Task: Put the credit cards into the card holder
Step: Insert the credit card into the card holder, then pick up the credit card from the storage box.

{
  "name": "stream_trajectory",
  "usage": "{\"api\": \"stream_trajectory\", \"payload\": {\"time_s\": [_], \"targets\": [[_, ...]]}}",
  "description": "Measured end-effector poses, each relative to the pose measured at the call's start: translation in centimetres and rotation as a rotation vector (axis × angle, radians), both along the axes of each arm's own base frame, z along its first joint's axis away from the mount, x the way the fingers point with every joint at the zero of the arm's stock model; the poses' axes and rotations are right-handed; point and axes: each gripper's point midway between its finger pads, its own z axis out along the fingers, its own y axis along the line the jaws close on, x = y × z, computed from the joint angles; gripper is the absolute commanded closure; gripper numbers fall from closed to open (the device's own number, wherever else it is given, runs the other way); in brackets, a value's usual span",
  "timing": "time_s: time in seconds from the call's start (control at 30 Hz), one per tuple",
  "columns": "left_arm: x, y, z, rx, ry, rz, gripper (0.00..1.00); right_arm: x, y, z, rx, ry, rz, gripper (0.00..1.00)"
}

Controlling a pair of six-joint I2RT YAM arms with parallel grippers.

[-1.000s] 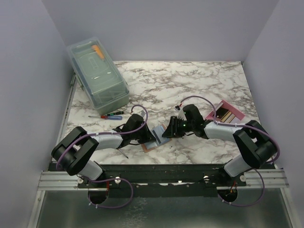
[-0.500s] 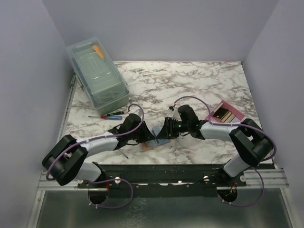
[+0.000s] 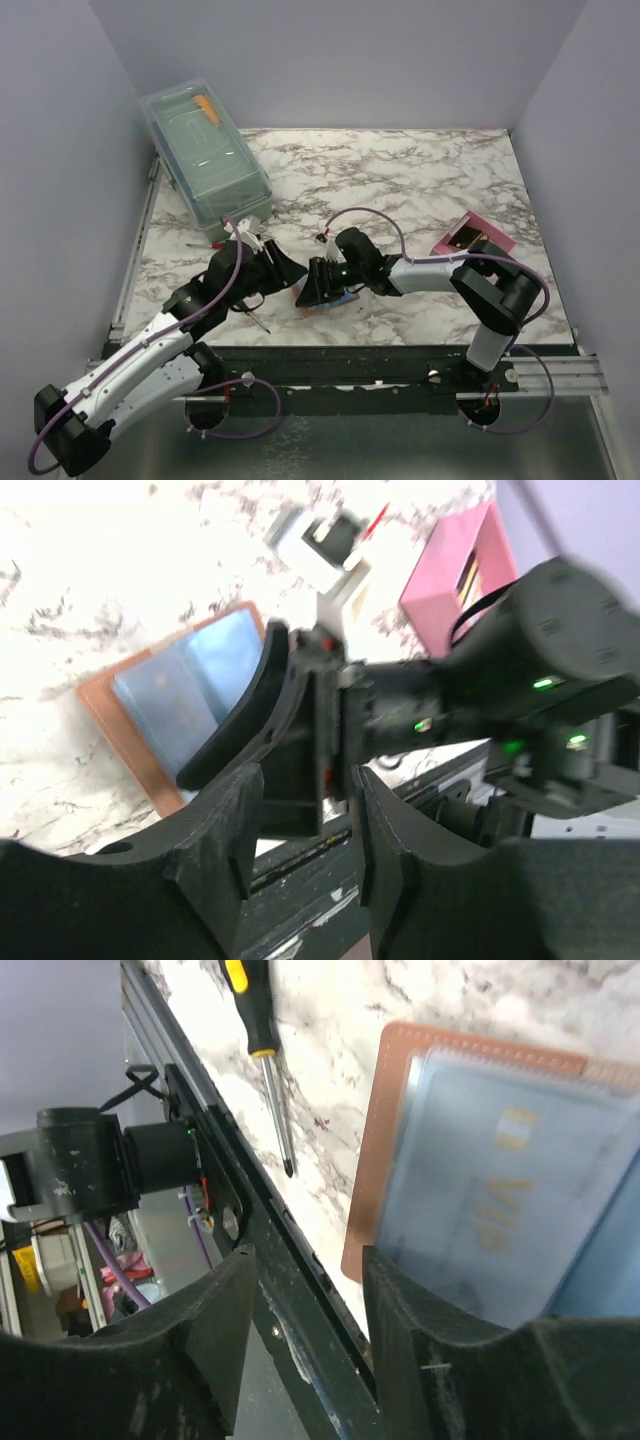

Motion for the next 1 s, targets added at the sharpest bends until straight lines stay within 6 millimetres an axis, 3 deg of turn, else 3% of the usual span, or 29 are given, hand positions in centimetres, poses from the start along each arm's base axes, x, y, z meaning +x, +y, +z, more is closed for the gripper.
{"api": "stream_trajectory", "payload": {"time_s": [0.1,0.2,0.4,0.5,0.67,0.8,0.9,1.0], "targets": [[0.3,1.1,3.0,-0.006,-0.069,0.041,0.47,-1.1,0.2,-0.4,-0.012,0.022,0.013,0.43],[0.5,1.6,4.3,-0.001,-0.098,0.063,0.39,-0.4,-0.9,0.6,-0.051,-0.006,-0.034,0.40],[0.7,1.7,2.1,0.078,-0.047,0.056,0.33,3.4,-5.5,7.0,-0.137,-0.194,-0.212,0.31],[0.6,1.7,1.5,0.107,-0.036,0.038,0.32,6.5,-10.6,10.1,-0.177,-0.278,-0.371,0.23],[0.6,0.6,2.7,0.092,-0.063,-0.020,0.31,11.9,-24.1,11.7,-0.340,-0.308,-0.776,0.16],[0.4,-0.5,2.7,0.076,-0.057,-0.082,0.31,13.0,-33.2,10.1,-0.500,-0.239,-1.037,0.24],[-0.1,-1.2,2.7,0.061,-0.048,-0.128,0.31,12.7,-37.3,8.5,-0.559,-0.179,-1.144,0.28],[-0.5,-1.6,3.0,0.043,-0.053,-0.166,0.31,12.4,-40.0,6.4,-0.577,-0.106,-1.210,0.43]]}}
